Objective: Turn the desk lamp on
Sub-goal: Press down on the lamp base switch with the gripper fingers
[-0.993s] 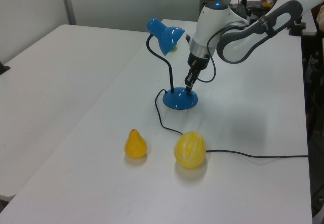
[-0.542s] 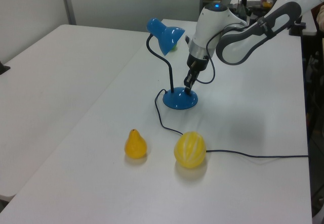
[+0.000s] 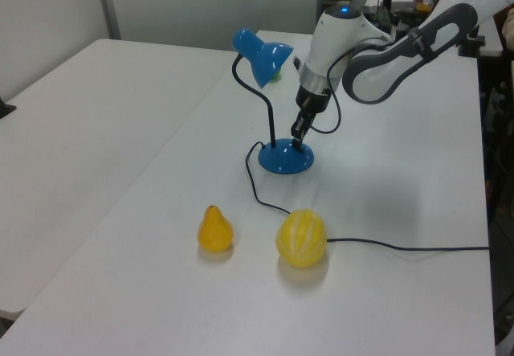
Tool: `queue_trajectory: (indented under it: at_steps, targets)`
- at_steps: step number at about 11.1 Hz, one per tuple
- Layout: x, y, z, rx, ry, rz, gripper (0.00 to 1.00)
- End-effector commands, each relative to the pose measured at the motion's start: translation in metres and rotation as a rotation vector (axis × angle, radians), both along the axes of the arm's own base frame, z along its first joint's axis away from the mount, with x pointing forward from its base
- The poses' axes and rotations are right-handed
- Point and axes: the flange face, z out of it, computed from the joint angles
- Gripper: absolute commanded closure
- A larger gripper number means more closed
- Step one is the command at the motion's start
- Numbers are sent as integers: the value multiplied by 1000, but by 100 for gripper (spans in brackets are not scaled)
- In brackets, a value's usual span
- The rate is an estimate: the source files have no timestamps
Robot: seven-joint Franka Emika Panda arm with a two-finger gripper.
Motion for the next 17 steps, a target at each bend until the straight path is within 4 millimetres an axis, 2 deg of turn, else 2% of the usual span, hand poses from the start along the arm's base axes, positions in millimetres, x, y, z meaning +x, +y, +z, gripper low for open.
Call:
queue_trajectory:
  at_steps: [1, 4, 6, 9, 12, 17]
  targets:
    - [4, 5, -13, 2, -11, -7, 100]
    - [4, 3, -19, -1, -4, -9, 100]
    - [4, 4, -31, -7, 12, -4, 100]
    - [4, 3, -29, -10, 12, -3, 100]
    - [2, 2, -8, -9, -1, -8, 100]
    - [-32, -5, 54, -66, 182, -32, 100]
